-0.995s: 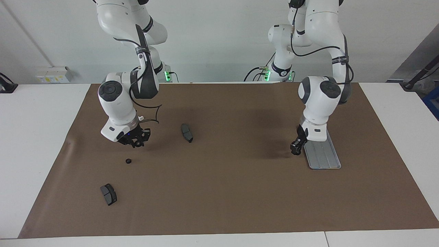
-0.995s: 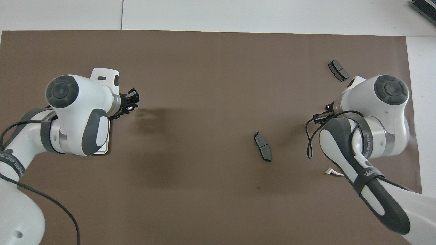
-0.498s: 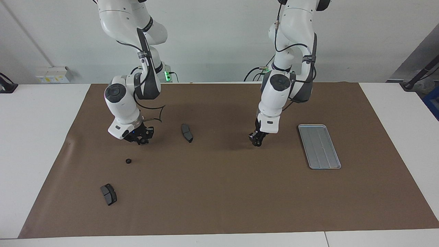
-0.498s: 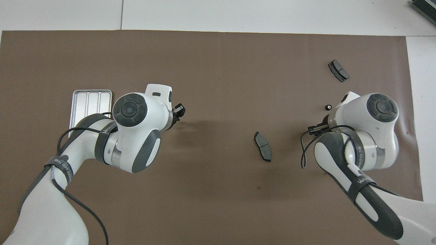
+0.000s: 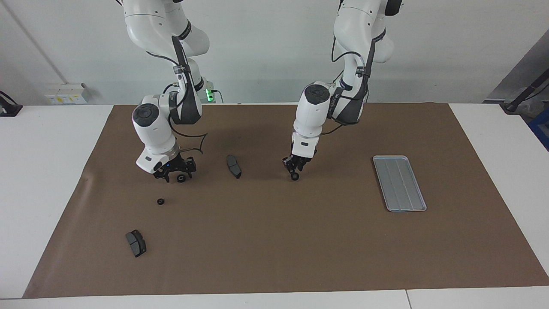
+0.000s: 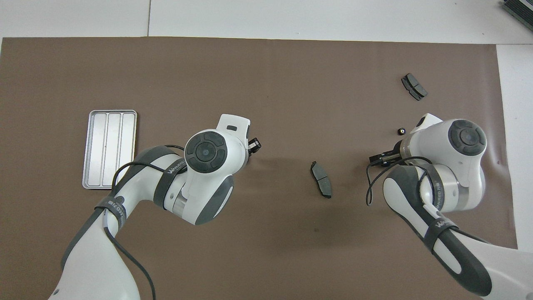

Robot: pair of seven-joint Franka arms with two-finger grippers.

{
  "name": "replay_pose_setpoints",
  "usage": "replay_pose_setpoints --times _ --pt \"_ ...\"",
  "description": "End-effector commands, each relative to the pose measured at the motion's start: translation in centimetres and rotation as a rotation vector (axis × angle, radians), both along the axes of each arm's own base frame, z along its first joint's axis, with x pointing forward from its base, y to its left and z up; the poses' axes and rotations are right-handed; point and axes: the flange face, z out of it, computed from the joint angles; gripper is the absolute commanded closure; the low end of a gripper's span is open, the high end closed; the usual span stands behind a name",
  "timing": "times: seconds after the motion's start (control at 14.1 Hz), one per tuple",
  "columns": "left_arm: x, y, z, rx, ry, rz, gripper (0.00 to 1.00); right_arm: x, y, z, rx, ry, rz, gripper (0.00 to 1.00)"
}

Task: Place bearing gear from tray to pile
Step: 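Set the third gear mid-table with the left gripper while the right returns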

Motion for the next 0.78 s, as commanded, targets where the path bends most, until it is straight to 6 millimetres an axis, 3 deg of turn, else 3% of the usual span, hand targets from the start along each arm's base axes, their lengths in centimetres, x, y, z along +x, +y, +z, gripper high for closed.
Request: replay_pose_setpoints --times 0.0,0.14,0.21,0.43,0.71 --pt "1.0 -0.9 0.4 -0.003 -0.036 -0.009 0.22 0.1 0.4 3.9 0.026 -0.071 -0.035 0.0" --pt "2.1 -0.2 1.6 0.004 -0.03 -0.01 0.15 1.0 1.2 6.8 0.035 -0.105 -0.076 0.0" --pt "2.4 0.8 2.0 0.021 -0.015 -0.028 0.15 1.3 2.8 8.3 0.041 -0.105 -0.088 0.0" --pt "5.6 8.5 5.3 0.071 0.034 -0.11 0.11 1.9 7.8 11.5 0.052 -0.084 -0.141 0.0" --pt "8.4 18.6 8.6 0.102 0.081 -0.254 0.11 0.9 16.6 13.0 0.076 -0.087 -0.157 0.0"
